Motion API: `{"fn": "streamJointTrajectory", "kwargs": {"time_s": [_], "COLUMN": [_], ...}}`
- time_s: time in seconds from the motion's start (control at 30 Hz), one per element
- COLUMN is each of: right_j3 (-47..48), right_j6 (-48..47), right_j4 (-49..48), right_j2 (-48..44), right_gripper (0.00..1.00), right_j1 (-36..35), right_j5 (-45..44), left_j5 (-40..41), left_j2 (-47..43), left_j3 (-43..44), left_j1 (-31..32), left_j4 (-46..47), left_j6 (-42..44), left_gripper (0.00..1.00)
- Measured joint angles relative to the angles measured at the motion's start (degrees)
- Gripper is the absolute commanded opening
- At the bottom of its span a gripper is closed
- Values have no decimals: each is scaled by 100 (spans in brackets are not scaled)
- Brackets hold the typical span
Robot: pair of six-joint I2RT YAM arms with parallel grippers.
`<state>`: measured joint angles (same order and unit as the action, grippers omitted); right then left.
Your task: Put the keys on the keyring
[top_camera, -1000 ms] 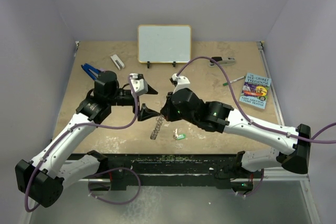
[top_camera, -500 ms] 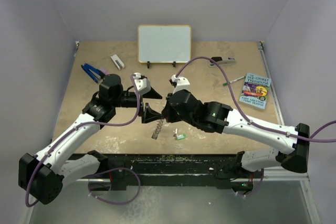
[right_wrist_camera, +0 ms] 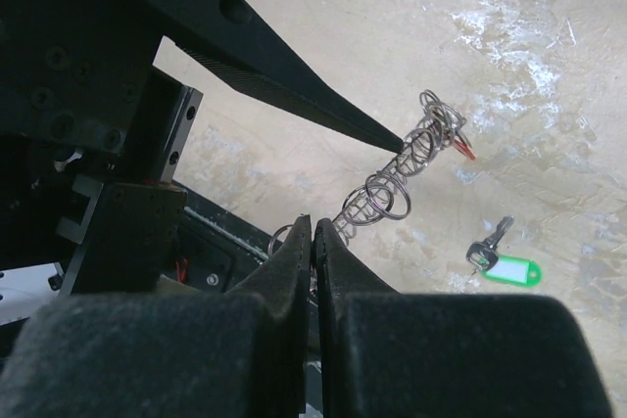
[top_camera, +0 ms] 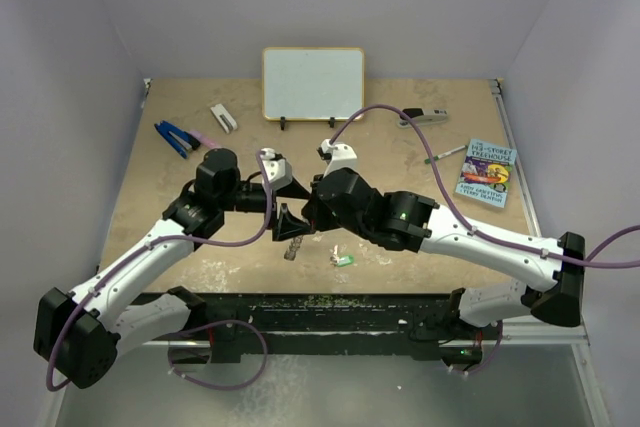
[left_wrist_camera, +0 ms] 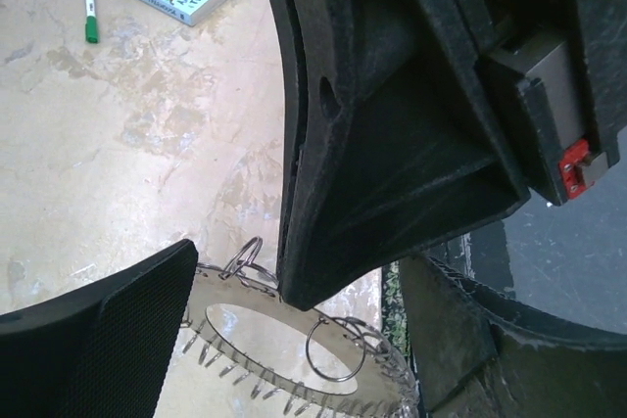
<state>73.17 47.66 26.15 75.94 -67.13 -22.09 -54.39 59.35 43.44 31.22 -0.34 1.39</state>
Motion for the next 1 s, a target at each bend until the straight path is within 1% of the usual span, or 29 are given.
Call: {"fn": "streamJointTrajectory", "kwargs": {"time_s": [0.1, 0.3, 0.53, 0.7, 1.0], "right_j3": [0, 0, 0, -2, -55], "right_j6": [2, 22, 22, 20, 20], "right_j4": [4, 7, 4, 4, 28], "right_j2": [-2, -37, -87, -162, -326], "right_gripper": [0, 0, 0, 0, 0], "right_j1": [-4, -11, -44, -46, -48], "right_j5": [-2, 0, 7, 7, 4], "left_j5": [57, 107, 52, -94, -289], "left_j2": [-20, -55, -66, -111, -280], "left_j3": [-7, -28, -28, -28, -28], "left_j1": [0, 0, 0, 0, 0], "left_j4": [-129, -361, -365, -407, -675], "left_j6": [227, 566, 785, 1005, 1580], "left_gripper": [84, 72, 55, 46, 35]}}
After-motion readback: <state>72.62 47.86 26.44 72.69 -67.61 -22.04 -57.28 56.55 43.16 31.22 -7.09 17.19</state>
